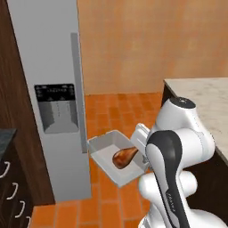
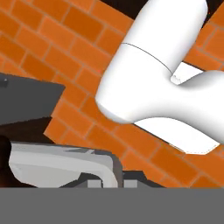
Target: Take the meat container that has the chicken drumstick and place it on the second highest rack of the freezer. Then take the vegetable container that has the cucumber and carrot and place it on the highest rack of the freezer.
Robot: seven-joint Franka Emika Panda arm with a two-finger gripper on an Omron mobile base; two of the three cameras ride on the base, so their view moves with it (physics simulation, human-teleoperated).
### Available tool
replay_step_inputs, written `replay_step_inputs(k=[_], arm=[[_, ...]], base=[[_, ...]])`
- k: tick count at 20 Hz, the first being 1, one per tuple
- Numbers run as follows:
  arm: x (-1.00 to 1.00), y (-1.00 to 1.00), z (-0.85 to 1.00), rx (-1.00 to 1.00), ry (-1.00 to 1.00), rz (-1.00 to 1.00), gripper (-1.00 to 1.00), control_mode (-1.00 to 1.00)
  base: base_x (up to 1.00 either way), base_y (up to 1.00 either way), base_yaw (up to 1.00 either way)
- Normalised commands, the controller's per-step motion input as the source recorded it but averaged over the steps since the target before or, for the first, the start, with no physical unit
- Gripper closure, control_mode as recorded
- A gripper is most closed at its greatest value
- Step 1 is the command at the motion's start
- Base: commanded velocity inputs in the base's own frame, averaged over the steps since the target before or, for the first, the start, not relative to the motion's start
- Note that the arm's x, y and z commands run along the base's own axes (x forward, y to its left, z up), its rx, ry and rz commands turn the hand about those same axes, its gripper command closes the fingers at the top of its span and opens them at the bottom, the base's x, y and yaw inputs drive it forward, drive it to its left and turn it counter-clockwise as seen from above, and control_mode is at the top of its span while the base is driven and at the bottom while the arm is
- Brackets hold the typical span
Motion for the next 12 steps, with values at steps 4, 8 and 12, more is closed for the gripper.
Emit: replay_step_inputs(k=[4, 8, 12], arm=[[0.0, 0.0, 0.0, 0.0, 0.0, 0.0, 1.0, 1.0], [0.0, 0.0, 0.0, 0.0, 0.0, 0.0, 1.0, 1.0], [0.0, 0.0, 0.0, 0.0, 0.0, 0.0, 1.0, 1.0]], base=[[0.96, -1.0, -0.17], [1.0, -0.87, -0.06], [1.0, -0.36, 0.0]])
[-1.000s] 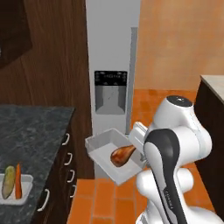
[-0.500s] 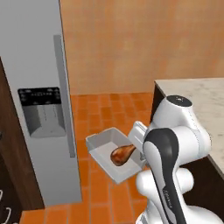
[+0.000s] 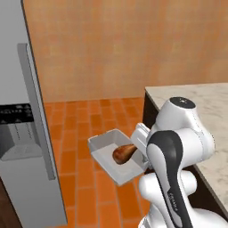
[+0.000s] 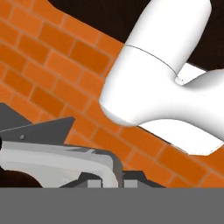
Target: Take the meat container that has the chicken drumstick and place it on the second highest rack of the freezer. Then take the vegetable container that has the cucumber and carrot and place it on the highest rack of the freezer.
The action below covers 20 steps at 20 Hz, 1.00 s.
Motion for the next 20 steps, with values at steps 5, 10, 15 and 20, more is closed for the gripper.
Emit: replay_step_inputs(k=[5, 10, 15, 20], arm=[[0.0, 0.0, 0.0, 0.0, 0.0, 0.0, 1.0, 1.0], [0.0, 0.0, 0.0, 0.0, 0.0, 0.0, 1.0, 1.0], [0.0, 0.0, 0.0, 0.0, 0.0, 0.0, 1.0, 1.0], [0.0, 0.0, 0.0, 0.0, 0.0, 0.0, 1.0, 1.0]], base=[[1.0, -0.14, 0.04], [1.0, 0.0, 0.03], [1.0, 0.01, 0.14], [1.0, 0.0, 0.32]])
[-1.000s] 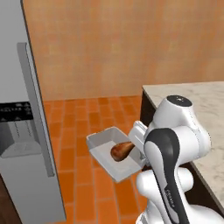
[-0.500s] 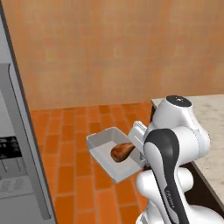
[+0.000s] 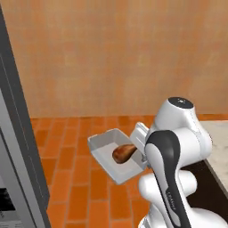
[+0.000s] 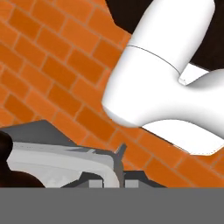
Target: Take the meat container that has the chicken drumstick and place it on the second highest rack of the freezer. Then take the vegetable container that has the cucumber and carrot and place it on the highest rack of the freezer.
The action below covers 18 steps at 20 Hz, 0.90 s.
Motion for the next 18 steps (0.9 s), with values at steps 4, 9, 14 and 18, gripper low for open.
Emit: replay_step_inputs(k=[4, 9, 14, 18], arm=[[0.0, 0.0, 0.0, 0.0, 0.0, 0.0, 1.0, 1.0], [0.0, 0.0, 0.0, 0.0, 0.0, 0.0, 1.0, 1.0], [0.0, 0.0, 0.0, 0.0, 0.0, 0.0, 1.0, 1.0], [0.0, 0.0, 0.0, 0.0, 0.0, 0.0, 1.0, 1.0]], base=[[0.94, 0.01, 0.63], [0.67, -0.06, 0.82], [0.71, -0.54, 0.62], [0.53, -0.64, 0.59]])
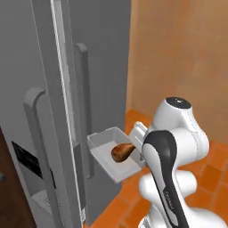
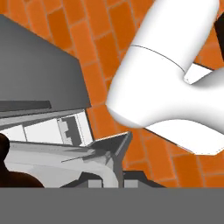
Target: Take the meat container that has the chicken drumstick and place it on the second highest rack of the freezer. Then take the vegetable container that has the cucumber and carrot and place it on the highest rack of the freezer.
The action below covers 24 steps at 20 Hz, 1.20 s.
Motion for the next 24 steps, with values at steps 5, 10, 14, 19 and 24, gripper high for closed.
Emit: replay_step_inputs(k=[5, 10, 14, 19, 24], arm=[[0.0, 0.0, 0.0, 0.0, 0.0, 0.0, 1.0, 1.0], [0.0, 0.0, 0.0, 0.0, 0.0, 0.0, 1.0, 1.0], [0.0, 0.0, 0.0, 0.0, 0.0, 0.0, 1.0, 1.0], [0.0, 0.0, 0.0, 0.0, 0.0, 0.0, 1.0, 1.0], [0.0, 0.0, 0.0, 0.0, 0.0, 0.0, 1.0, 1.0]], base=[[0.84, -0.63, 0.45], [0.57, -0.29, 0.46], [0.1, 0.0, 0.61], [0.29, -0.04, 0.59], [0.56, -0.04, 0.31]])
